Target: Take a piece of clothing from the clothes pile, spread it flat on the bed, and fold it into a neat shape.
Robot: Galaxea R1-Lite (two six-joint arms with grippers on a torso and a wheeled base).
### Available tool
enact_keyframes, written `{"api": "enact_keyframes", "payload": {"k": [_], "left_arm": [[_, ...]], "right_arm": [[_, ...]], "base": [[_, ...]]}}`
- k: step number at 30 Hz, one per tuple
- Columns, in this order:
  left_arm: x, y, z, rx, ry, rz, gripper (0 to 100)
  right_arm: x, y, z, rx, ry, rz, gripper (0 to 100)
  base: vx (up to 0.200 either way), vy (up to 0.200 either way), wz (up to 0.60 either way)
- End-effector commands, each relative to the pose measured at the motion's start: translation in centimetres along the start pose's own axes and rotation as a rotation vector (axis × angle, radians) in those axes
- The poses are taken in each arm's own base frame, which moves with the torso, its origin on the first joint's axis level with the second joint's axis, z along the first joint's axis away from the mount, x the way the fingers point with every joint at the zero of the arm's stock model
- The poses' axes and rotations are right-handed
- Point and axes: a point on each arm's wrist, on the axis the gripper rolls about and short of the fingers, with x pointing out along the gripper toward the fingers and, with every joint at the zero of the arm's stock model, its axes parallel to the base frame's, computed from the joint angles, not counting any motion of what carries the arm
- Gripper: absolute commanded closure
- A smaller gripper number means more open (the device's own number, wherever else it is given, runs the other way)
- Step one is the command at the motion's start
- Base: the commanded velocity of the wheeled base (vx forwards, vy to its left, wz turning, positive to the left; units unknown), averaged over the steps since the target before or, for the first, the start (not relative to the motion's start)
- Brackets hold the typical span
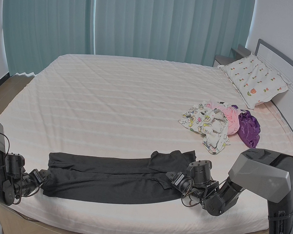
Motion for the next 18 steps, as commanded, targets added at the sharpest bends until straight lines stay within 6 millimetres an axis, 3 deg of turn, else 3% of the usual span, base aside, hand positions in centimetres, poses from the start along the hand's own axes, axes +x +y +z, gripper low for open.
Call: {"api": "enact_keyframes", "payload": {"k": [1,12,13,18], "left_arm": [[0.1,0.2,-0.1,-0.004,0.006,0.009,0],[0.1,0.5,0.1,-0.010,-0.002,0.017,0],[0.1,0.5,0.1,-0.010,-0.001,0.016,0],[0.1,0.5,0.1,-0.011,-0.004,0.017,0]], "right_arm": [[0.7,-0.1,-0.7,-0.011,0.004,-0.014,0],[1.9,0.5,-0.4,-0.012,-0.020,-0.048,0],[1.9,0.6,-0.4,-0.012,-0.020,-0.048,100],[2.0,0.7,-0.2,-0.009,-0.043,-0.066,100]], "base": [[0.000,0.000,0.00],[0.000,0.000,0.00],[0.000,0.000,0.00],[0.000,0.000,0.00]]}}
